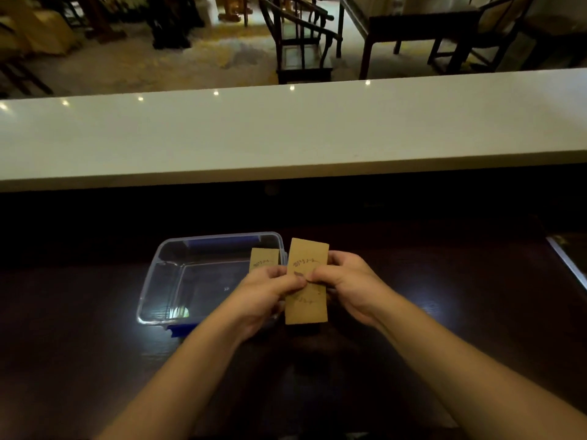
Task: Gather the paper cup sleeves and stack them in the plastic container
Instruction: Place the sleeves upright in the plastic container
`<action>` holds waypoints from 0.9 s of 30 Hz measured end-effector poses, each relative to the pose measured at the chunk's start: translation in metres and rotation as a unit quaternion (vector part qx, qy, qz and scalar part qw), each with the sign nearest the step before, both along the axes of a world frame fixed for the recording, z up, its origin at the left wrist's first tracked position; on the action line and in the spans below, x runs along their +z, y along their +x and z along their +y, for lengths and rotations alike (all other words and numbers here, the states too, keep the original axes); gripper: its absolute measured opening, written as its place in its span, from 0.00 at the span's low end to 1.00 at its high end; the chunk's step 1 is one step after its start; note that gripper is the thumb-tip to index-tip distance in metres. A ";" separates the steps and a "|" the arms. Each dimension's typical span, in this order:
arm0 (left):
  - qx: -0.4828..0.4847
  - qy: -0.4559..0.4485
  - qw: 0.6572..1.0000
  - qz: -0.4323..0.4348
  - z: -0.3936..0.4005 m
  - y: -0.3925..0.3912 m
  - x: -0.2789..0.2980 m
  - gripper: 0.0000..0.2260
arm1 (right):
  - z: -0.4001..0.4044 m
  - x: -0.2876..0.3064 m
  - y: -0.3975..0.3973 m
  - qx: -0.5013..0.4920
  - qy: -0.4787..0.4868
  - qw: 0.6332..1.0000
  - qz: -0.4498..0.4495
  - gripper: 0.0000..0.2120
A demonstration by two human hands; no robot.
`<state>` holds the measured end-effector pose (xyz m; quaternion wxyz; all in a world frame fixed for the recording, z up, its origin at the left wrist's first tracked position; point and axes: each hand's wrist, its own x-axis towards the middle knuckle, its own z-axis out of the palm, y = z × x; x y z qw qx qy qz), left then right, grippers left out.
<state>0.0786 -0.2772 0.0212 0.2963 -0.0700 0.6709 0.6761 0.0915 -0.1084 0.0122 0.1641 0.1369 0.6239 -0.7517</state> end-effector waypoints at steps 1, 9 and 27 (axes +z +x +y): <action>0.001 -0.011 1.000 0.014 -0.007 -0.002 0.003 0.07 | -0.007 0.003 -0.003 0.006 -0.003 1.000 0.004 0.14; 0.103 -0.063 0.992 0.039 -0.100 -0.039 0.005 0.06 | -0.044 0.012 -0.028 -0.013 0.033 0.999 0.010 0.25; 0.039 -0.173 0.977 -0.115 -0.121 -0.077 -0.079 0.10 | -0.065 -0.034 -0.021 0.001 0.271 0.963 -0.007 0.18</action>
